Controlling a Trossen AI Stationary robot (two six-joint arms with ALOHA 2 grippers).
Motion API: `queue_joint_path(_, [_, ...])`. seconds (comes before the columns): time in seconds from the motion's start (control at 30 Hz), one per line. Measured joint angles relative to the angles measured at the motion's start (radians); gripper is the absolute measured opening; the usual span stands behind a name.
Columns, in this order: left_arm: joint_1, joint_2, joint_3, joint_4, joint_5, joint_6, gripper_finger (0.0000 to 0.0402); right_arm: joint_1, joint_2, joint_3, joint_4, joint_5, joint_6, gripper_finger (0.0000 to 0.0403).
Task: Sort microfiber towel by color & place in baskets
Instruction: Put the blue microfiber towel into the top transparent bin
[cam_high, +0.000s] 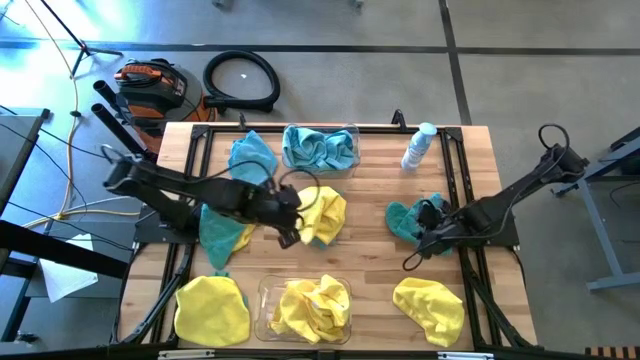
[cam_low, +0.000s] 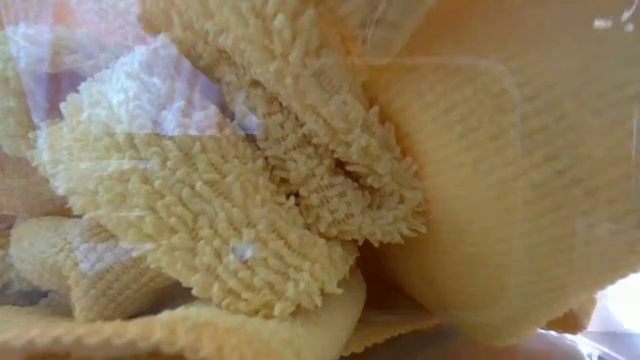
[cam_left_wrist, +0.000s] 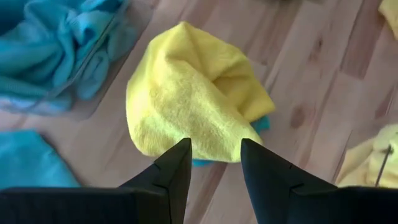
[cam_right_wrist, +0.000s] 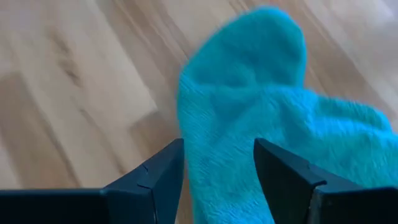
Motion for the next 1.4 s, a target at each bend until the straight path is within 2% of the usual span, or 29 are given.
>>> queue_joint_path(0.17, [0.003,-0.139,-0.156,0.114,-0.034,-0.068,0.0129,-0.04,0.112,0.0,-0.044,-0.033,0.02,0.0191])
queue_joint_path(0.33, [0.003,-0.25,-0.248,0.159,-0.073,-0.068,0.0129,-0.089,0.223,0.0,-0.015,-0.037,0.057,0.0191])
queue_joint_path(0.5, [0.013,-0.369,-0.341,0.178,-0.088,-0.038,0.0129,-0.148,0.321,-0.026,0.145,-0.137,0.082,0.0177])
queue_joint_path(0.6, [0.028,-0.439,-0.409,0.199,-0.087,-0.037,0.0129,-0.166,0.367,-0.045,0.262,-0.132,0.133,0.0162])
queue_joint_path(0.77, [0.057,-0.555,-0.52,0.232,-0.054,-0.003,0.0129,-0.187,0.387,-0.032,0.299,-0.094,0.232,0.0117])
queue_joint_path(0.93, [0.09,-0.657,-0.597,0.233,-0.048,0.036,0.0129,-0.241,0.385,0.003,0.332,-0.094,0.223,0.0028])
queue_joint_path(1.0, [0.1,-0.694,-0.618,0.237,-0.048,0.047,0.0129,-0.261,0.384,0.032,0.327,-0.093,0.194,0.0011])
queue_joint_path(1.13, [0.117,-0.75,-0.651,0.232,-0.046,0.094,0.0129,-0.297,0.384,0.133,0.287,-0.046,0.142,0.0014])
queue_joint_path(1.4, [0.145,-0.798,-0.662,0.236,-0.044,0.143,0.0129,-0.407,0.383,0.481,0.229,0.151,-0.225,0.0004])
